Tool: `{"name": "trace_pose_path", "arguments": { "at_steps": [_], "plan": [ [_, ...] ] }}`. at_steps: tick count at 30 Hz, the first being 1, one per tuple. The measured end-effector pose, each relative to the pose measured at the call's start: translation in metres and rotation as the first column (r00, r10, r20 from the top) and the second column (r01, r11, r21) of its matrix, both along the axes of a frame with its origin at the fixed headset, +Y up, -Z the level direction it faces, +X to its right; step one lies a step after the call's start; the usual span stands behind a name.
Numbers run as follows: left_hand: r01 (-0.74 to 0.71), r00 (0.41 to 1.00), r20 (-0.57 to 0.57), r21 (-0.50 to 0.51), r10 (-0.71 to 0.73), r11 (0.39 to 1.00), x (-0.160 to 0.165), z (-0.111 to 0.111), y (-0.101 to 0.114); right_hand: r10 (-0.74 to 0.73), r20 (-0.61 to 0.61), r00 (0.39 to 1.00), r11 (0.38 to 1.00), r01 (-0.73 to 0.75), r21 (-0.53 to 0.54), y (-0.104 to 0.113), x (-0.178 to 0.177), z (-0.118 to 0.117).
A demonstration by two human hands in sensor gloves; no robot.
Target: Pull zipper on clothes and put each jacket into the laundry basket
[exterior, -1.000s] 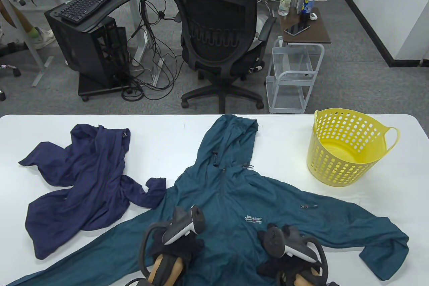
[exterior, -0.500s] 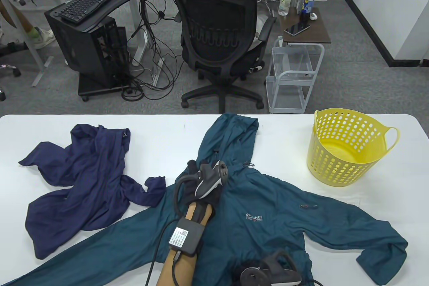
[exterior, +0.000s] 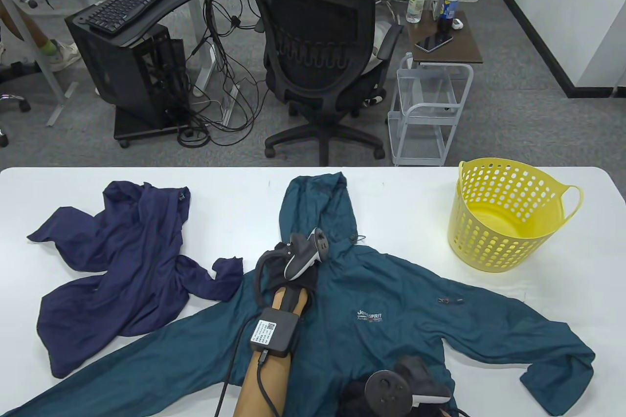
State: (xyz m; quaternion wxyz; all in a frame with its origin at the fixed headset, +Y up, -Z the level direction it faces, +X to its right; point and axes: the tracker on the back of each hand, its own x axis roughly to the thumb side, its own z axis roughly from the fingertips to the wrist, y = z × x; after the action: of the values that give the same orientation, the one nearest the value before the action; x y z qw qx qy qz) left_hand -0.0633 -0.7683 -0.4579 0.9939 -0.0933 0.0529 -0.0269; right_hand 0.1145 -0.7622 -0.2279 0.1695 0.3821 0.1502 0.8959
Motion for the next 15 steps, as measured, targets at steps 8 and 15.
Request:
{"name": "trace_pose_path", "arguments": {
  "at_steps": [8, 15],
  "plan": [
    [-0.294, 0.954, 0.097, 0.104, 0.284, 0.95, -0.016, 0.032, 0.027, -0.209, 0.239, 0.948, 0.978, 0.198, 0.071, 0.022, 0.044, -0.024],
    [-0.404, 0.905, 0.218, 0.165, 0.366, 0.9, -0.021, 0.075, 0.049, -0.386, 0.503, 0.773, 0.922, 0.309, 0.232, 0.05, 0.07, -0.05]
  ]
}}
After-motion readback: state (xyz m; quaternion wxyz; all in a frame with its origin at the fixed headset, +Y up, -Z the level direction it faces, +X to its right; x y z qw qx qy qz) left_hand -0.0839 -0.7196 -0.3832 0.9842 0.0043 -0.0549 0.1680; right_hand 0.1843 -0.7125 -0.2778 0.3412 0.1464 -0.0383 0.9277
